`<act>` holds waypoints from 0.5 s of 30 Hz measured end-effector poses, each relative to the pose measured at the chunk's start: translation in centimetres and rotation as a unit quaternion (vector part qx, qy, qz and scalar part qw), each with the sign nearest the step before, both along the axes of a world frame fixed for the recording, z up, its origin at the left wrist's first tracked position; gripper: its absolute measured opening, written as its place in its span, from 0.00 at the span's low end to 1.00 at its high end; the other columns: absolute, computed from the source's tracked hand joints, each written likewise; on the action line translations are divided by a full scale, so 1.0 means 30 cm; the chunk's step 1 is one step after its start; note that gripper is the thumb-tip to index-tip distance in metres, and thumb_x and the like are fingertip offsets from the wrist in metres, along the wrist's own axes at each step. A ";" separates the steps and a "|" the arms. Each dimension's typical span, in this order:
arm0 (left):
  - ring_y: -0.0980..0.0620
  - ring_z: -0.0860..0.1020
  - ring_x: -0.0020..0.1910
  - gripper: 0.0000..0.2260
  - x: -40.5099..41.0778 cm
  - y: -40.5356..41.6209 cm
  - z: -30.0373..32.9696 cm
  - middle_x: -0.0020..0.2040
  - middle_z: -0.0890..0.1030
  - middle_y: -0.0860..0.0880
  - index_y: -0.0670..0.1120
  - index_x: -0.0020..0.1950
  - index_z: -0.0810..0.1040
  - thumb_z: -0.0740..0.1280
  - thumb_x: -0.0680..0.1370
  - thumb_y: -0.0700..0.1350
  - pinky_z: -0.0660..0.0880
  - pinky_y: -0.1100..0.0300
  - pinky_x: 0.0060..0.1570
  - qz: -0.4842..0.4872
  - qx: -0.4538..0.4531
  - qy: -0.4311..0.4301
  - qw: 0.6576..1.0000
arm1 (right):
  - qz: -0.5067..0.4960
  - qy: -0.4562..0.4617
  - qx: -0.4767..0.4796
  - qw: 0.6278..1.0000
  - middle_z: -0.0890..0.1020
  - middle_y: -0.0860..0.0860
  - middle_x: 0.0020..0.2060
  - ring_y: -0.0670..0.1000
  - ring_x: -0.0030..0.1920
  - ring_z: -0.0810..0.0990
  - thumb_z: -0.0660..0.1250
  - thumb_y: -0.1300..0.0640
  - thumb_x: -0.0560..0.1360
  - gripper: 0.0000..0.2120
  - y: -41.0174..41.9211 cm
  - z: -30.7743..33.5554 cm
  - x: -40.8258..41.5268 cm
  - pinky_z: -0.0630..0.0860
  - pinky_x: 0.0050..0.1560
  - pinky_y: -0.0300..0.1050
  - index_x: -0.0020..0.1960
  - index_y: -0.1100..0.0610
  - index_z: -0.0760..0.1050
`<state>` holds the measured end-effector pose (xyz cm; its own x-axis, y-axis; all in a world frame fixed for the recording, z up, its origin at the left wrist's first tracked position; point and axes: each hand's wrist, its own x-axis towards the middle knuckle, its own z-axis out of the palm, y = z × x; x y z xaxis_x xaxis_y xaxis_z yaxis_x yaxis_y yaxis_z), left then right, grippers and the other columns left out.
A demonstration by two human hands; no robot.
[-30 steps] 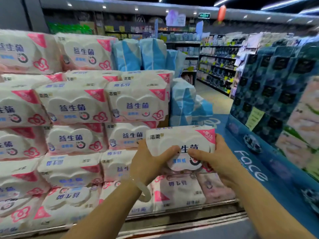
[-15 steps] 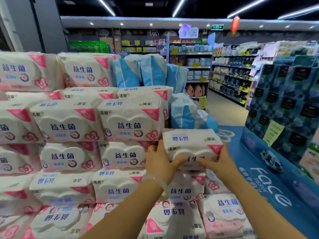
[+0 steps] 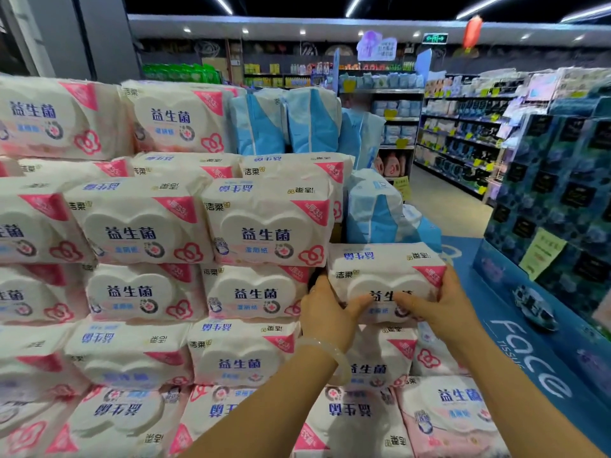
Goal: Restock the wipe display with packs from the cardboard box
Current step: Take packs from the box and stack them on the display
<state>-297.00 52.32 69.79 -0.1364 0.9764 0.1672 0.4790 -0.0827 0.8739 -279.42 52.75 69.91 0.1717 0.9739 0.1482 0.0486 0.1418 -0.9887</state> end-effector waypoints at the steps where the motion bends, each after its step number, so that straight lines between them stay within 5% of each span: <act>1: 0.45 0.78 0.56 0.23 -0.002 0.000 0.009 0.56 0.80 0.46 0.45 0.58 0.71 0.73 0.70 0.54 0.76 0.51 0.55 0.001 -0.004 -0.013 1.000 | -0.001 -0.002 0.000 1.000 0.79 0.53 0.54 0.46 0.46 0.80 0.73 0.69 0.67 0.35 0.002 0.003 -0.003 0.78 0.29 0.34 0.69 0.54 0.63; 7: 0.49 0.78 0.52 0.21 -0.011 -0.028 0.036 0.54 0.79 0.49 0.45 0.60 0.71 0.73 0.72 0.50 0.73 0.58 0.51 -0.004 -0.011 -0.047 0.999 | -0.018 -0.022 0.006 1.000 0.77 0.55 0.60 0.56 0.56 0.79 0.76 0.65 0.65 0.38 -0.003 -0.005 -0.022 0.82 0.46 0.52 0.70 0.54 0.61; 10: 0.51 0.77 0.50 0.16 -0.007 -0.063 0.029 0.52 0.79 0.50 0.47 0.60 0.72 0.70 0.74 0.47 0.75 0.56 0.53 0.020 0.028 -0.050 0.998 | -0.006 0.000 0.011 1.000 0.77 0.54 0.58 0.52 0.52 0.80 0.74 0.68 0.67 0.37 -0.018 -0.004 -0.044 0.83 0.37 0.43 0.70 0.55 0.61; 13: 0.51 0.68 0.64 0.27 -0.024 -0.113 0.000 0.64 0.72 0.48 0.47 0.68 0.68 0.71 0.72 0.49 0.67 0.53 0.67 0.074 0.158 0.020 0.984 | 0.008 0.015 0.008 1.000 0.77 0.51 0.55 0.47 0.48 0.79 0.73 0.68 0.68 0.36 -0.021 0.000 -0.045 0.80 0.30 0.36 0.69 0.53 0.60; 15: 0.48 0.60 0.68 0.34 -0.071 -0.109 0.003 0.69 0.63 0.46 0.49 0.71 0.63 0.69 0.69 0.57 0.60 0.51 0.69 0.113 0.316 0.140 0.931 | 0.013 0.006 0.004 1.000 0.77 0.51 0.57 0.49 0.51 0.79 0.73 0.67 0.68 0.37 -0.016 0.000 -0.036 0.81 0.33 0.36 0.70 0.53 0.60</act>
